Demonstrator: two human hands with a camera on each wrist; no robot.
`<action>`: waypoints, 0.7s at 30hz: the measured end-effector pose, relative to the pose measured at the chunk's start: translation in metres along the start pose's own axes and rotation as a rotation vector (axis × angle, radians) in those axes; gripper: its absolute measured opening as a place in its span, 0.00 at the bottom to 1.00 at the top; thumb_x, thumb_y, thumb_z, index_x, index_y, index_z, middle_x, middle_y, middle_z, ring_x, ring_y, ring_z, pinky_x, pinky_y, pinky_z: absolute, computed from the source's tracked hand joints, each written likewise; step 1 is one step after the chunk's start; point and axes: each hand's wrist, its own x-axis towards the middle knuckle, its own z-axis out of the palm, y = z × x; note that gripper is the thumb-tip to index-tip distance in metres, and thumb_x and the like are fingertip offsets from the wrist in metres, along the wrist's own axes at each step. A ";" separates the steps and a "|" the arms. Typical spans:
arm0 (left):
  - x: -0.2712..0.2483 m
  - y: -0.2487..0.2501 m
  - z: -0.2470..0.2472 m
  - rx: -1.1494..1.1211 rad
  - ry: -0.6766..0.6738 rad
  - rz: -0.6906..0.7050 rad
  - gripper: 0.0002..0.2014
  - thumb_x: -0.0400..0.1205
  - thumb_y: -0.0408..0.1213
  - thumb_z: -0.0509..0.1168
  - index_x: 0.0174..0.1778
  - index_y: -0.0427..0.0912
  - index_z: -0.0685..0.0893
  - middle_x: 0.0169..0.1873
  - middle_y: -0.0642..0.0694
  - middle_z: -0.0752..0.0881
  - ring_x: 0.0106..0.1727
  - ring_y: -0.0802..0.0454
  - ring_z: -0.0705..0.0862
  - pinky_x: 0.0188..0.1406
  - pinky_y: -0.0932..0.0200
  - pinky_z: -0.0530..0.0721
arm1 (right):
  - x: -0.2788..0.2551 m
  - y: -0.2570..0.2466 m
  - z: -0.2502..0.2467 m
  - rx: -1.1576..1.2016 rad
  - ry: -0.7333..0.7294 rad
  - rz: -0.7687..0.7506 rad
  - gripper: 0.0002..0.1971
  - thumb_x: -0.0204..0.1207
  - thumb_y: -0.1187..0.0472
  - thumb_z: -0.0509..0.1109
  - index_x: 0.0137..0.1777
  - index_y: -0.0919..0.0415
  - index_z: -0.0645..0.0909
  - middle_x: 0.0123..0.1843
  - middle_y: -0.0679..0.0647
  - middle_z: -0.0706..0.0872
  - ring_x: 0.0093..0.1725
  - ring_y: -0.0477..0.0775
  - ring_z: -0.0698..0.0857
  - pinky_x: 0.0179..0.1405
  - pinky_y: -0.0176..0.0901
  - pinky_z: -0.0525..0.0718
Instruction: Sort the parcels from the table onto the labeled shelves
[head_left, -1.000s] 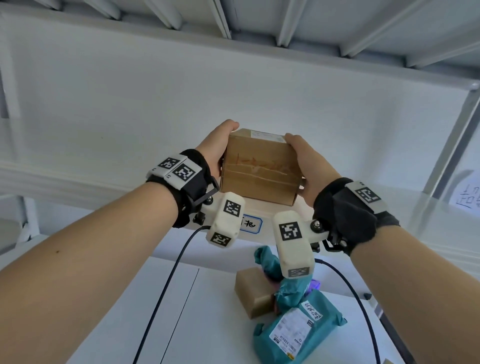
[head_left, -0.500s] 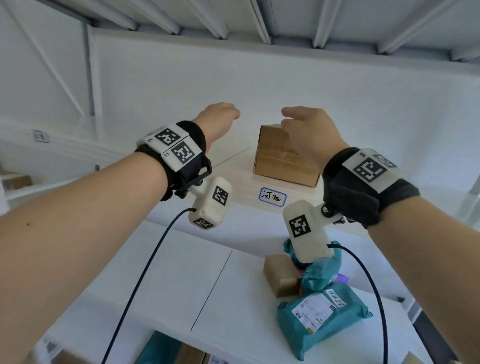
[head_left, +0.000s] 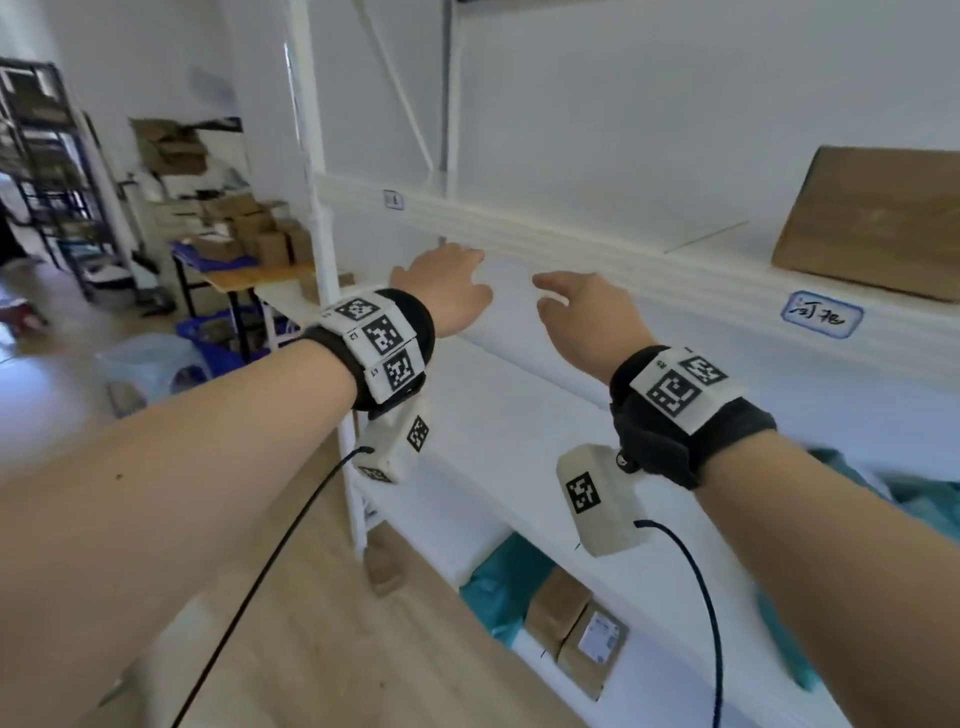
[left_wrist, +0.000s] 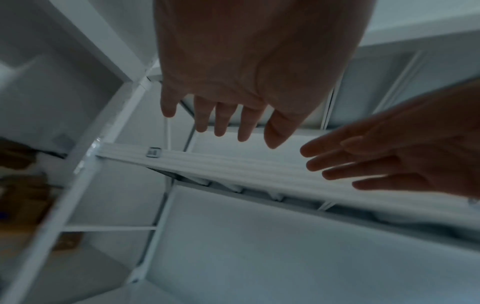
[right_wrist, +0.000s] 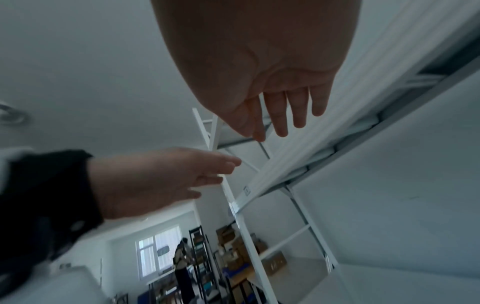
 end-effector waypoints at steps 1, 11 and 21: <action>-0.003 -0.015 0.002 0.086 0.005 -0.016 0.31 0.83 0.50 0.54 0.85 0.50 0.63 0.84 0.44 0.63 0.85 0.41 0.62 0.81 0.37 0.60 | 0.004 -0.004 0.015 -0.022 -0.031 -0.009 0.23 0.85 0.61 0.54 0.79 0.54 0.70 0.80 0.52 0.73 0.78 0.57 0.72 0.75 0.43 0.68; 0.009 -0.174 0.016 0.342 -0.035 -0.094 0.33 0.84 0.53 0.56 0.86 0.52 0.57 0.87 0.42 0.52 0.88 0.42 0.50 0.83 0.35 0.52 | 0.079 -0.068 0.159 -0.289 -0.193 -0.060 0.24 0.83 0.60 0.53 0.79 0.52 0.70 0.78 0.56 0.75 0.77 0.59 0.71 0.77 0.57 0.67; 0.069 -0.353 -0.009 0.327 -0.111 -0.163 0.32 0.84 0.53 0.56 0.84 0.49 0.62 0.86 0.39 0.58 0.86 0.39 0.55 0.82 0.33 0.54 | 0.181 -0.183 0.311 -0.244 -0.290 -0.095 0.24 0.83 0.60 0.52 0.79 0.55 0.71 0.79 0.57 0.75 0.78 0.60 0.71 0.79 0.61 0.64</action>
